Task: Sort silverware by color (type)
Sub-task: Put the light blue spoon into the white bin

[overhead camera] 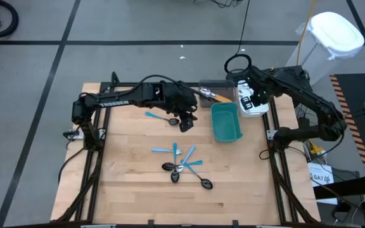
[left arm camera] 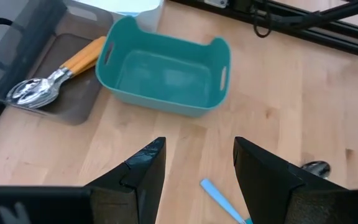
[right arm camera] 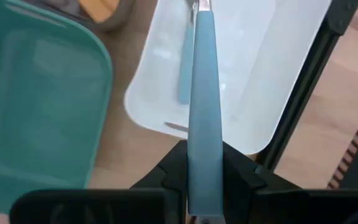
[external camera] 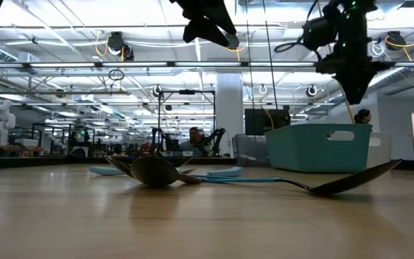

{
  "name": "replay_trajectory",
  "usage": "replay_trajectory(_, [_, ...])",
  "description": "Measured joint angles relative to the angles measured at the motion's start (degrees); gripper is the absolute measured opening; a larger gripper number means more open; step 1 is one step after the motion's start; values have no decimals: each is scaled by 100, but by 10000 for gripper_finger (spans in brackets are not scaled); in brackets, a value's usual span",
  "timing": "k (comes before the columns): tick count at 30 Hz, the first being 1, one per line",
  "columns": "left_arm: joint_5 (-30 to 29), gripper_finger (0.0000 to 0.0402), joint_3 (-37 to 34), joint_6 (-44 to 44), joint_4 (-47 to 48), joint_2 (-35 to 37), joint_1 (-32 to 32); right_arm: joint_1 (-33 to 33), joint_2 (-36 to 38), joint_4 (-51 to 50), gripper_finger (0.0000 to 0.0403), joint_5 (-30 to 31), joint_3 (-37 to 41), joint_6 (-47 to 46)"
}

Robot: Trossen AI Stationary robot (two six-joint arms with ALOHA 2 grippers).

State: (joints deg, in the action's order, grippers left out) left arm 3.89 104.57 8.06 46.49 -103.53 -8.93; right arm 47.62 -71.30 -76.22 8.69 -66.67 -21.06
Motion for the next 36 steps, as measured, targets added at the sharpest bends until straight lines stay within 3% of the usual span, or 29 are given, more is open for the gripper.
replay_trajectory(14, [-141,186,2,33,32,0,2,724,-1110,55,54,-3,2,1198])
replay_trajectory(36, [-145,186,9,179,401,0,291,888,-1777,638,54,-105,4,1309])
